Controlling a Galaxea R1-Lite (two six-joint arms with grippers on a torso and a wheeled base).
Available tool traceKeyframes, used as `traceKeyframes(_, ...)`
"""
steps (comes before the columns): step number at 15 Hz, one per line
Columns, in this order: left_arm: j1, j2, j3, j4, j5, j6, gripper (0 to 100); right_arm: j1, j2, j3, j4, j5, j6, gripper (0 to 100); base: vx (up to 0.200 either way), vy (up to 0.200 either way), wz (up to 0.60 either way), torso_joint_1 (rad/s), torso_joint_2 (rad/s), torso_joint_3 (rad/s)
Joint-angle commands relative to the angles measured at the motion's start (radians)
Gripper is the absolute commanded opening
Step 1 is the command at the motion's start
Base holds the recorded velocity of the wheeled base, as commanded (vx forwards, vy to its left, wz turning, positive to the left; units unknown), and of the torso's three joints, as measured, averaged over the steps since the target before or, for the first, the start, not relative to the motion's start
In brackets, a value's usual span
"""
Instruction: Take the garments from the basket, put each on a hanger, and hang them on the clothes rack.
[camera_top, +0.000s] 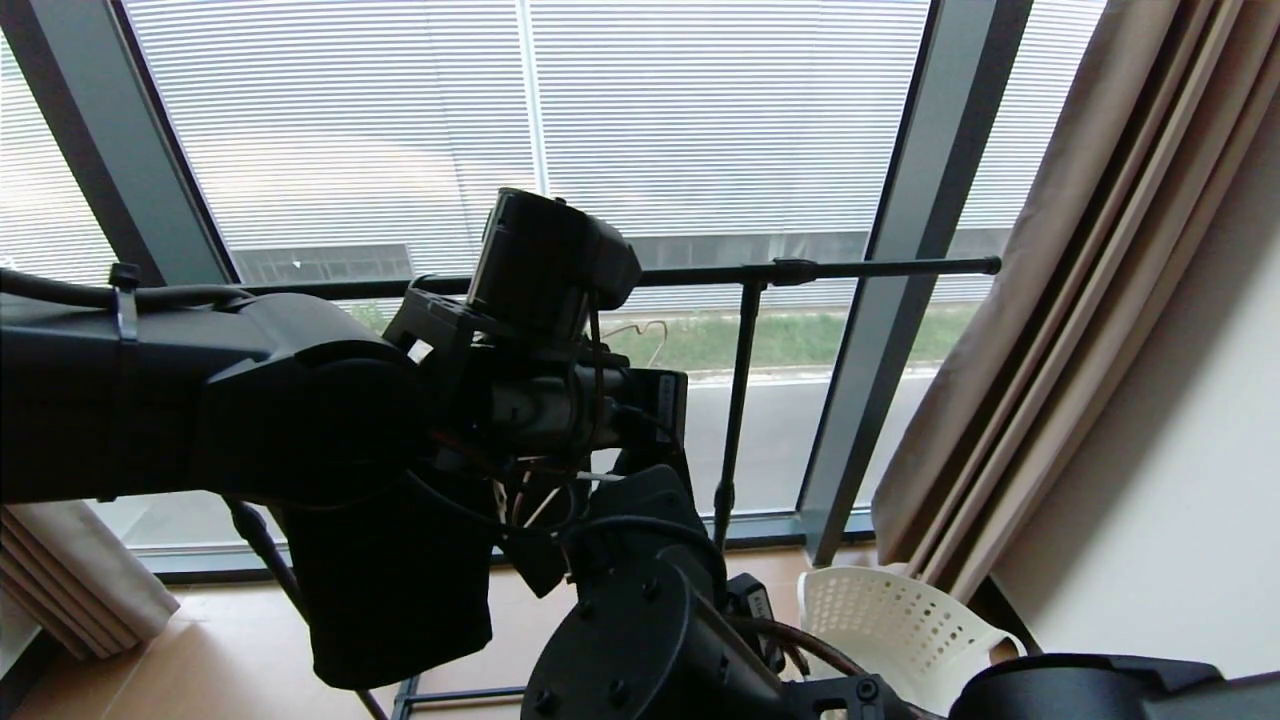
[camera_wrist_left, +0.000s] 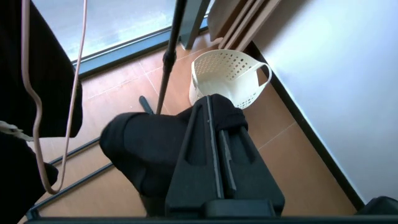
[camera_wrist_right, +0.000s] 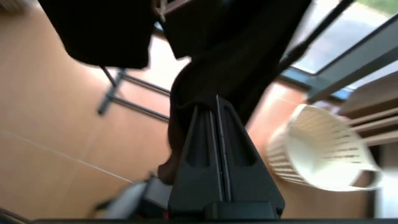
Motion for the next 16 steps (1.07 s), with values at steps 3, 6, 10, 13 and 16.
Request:
traceKeyframes(3, -0.011, 0.002, 0.000, -0.002, 0.000, -0.001, 0, 0.001, 0.047, -0.077, -0.017, 0.008, 0.065, 0, 0.000, 0.000, 0.00, 0.000, 0.00, 0.000)
traceKeyframes(6, -0.011, 0.004, 0.000, -0.003, 0.000, -0.001, 0, 0.002, 0.043, -0.090, -0.017, 0.035, 0.102, 0, 0.000, 0.000, 0.00, 0.000, 0.00, 0.000)
traceKeyframes(10, -0.006, -0.002, 0.007, -0.003, 0.001, -0.006, 0, -0.005, -0.010, -0.031, -0.003, 0.038, 0.105, 0, 0.000, 0.000, 0.00, 0.000, 0.00, 0.000)
traceKeyframes(13, 0.020, -0.027, 0.038, 0.000, 0.001, -0.006, 0, -0.068, -0.128, 0.140, -0.003, 0.038, 0.096, 0, 0.000, 0.000, 0.00, 0.000, 0.00, 0.000)
traceKeyframes(16, 0.051, -0.065, 0.086, 0.003, 0.001, 0.001, 0, -0.188, -0.214, 0.241, -0.006, 0.037, 0.068, 0, 0.000, 0.000, 0.00, 0.000, 0.00, 0.000)
